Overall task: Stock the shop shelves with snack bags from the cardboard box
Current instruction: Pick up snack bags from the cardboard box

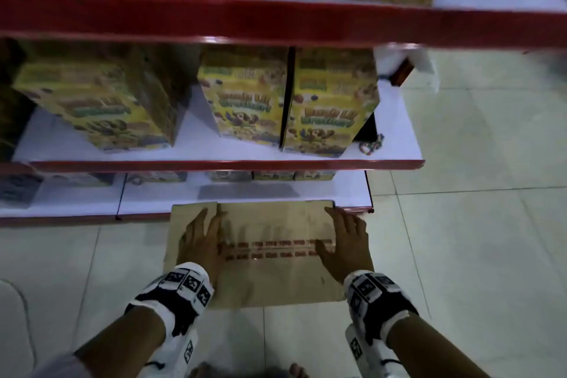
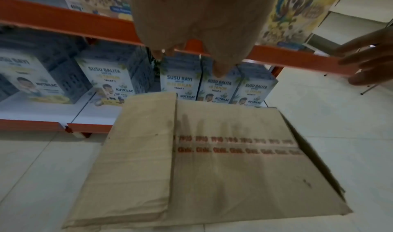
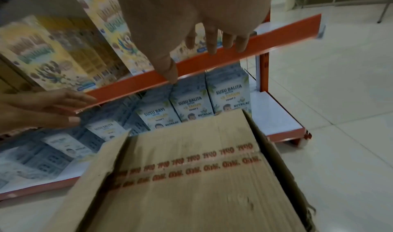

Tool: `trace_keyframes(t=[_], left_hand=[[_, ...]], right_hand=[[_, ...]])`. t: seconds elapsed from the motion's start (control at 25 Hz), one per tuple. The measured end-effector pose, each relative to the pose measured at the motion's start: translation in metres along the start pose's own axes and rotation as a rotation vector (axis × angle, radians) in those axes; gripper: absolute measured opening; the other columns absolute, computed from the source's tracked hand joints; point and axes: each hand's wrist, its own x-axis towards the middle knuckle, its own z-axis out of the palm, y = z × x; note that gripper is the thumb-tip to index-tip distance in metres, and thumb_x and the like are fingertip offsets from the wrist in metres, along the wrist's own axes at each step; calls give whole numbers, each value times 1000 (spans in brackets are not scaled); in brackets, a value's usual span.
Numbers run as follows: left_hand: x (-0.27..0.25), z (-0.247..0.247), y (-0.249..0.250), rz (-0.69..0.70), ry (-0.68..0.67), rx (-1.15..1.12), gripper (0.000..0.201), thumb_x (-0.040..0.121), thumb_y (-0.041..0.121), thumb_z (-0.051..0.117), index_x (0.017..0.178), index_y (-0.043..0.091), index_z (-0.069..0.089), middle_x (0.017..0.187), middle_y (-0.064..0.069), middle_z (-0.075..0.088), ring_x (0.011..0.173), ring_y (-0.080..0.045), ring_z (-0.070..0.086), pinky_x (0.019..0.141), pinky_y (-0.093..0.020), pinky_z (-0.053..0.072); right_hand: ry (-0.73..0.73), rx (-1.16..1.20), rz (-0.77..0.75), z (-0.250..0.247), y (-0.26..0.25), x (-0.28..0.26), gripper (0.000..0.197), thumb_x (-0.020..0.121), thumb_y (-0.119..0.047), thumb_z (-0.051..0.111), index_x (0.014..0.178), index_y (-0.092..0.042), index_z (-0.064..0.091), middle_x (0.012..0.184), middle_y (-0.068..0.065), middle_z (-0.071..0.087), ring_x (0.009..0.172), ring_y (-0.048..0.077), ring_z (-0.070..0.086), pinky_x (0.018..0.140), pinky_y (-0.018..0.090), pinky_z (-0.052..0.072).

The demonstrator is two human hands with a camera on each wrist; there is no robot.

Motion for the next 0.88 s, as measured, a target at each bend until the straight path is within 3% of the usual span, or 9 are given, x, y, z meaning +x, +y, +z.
trace_keyframes(t=[0.24, 0.36, 0.44, 0.52, 0.68, 0.8, 0.88], left_hand=[[47, 88, -69, -155, 2, 119, 67, 92, 50, 38, 149, 38, 5, 160, -1, -5, 146, -26, 0, 117, -51, 2], [63, 126, -96, -94, 17, 86, 71, 87, 64, 22, 149, 38, -3, 160, -2, -12, 146, -28, -7, 117, -52, 1], [67, 143, -104, -75, 57, 51, 73, 83, 67, 14, 147, 40, -8, 159, -3, -19, 145, -29, -15, 115, -54, -6], [69, 154, -105, -55, 121, 49, 76, 77, 68, 8, 146, 42, -13, 157, -3, -23, 144, -29, -21, 113, -54, -11], [79, 164, -111, -8, 253, 48, 77, 73, 73, 6, 144, 48, -11, 158, -1, -19, 145, -27, -18, 113, -54, -10], [86, 160, -123, 7, 219, 78, 86, 62, 93, 9, 135, 58, -18, 157, 4, -22, 144, -23, -21, 113, -51, -12], [86, 158, -125, 23, 224, 129, 94, 58, 94, 16, 136, 56, -19, 158, 3, -22, 145, -25, -20, 113, -53, -11]], right_hand=[[-32, -87, -2, 95, 61, 20, 65, 85, -44, 60, 144, -32, 35, 155, 2, 27, 140, 30, 22, 110, 42, 27], [-120, -193, -9, 130, 100, 29, 70, 88, -61, 36, 148, -37, 10, 160, -1, 2, 147, 26, 1, 119, 41, 11], [-145, -91, -18, 147, 119, 31, 68, 89, -60, 43, 141, -51, 1, 159, -3, -10, 146, 23, -8, 118, 38, 1], [-148, -27, -86, 153, 128, 27, 72, 83, -62, 44, 136, -52, -3, 157, -6, -18, 146, 17, -12, 117, 33, -1], [15, -103, -203, 168, 141, 22, 74, 73, -73, 27, 139, -50, 1, 155, -13, -14, 145, 10, -12, 120, 33, 7], [101, -99, -225, 175, 143, 17, 74, 73, -76, 25, 141, -53, 4, 152, -21, -6, 144, 4, -13, 119, 28, 3], [129, -70, -191, 173, 142, 14, 78, 70, -79, 25, 143, -55, 9, 155, -20, 1, 145, 5, -9, 120, 31, 5]])
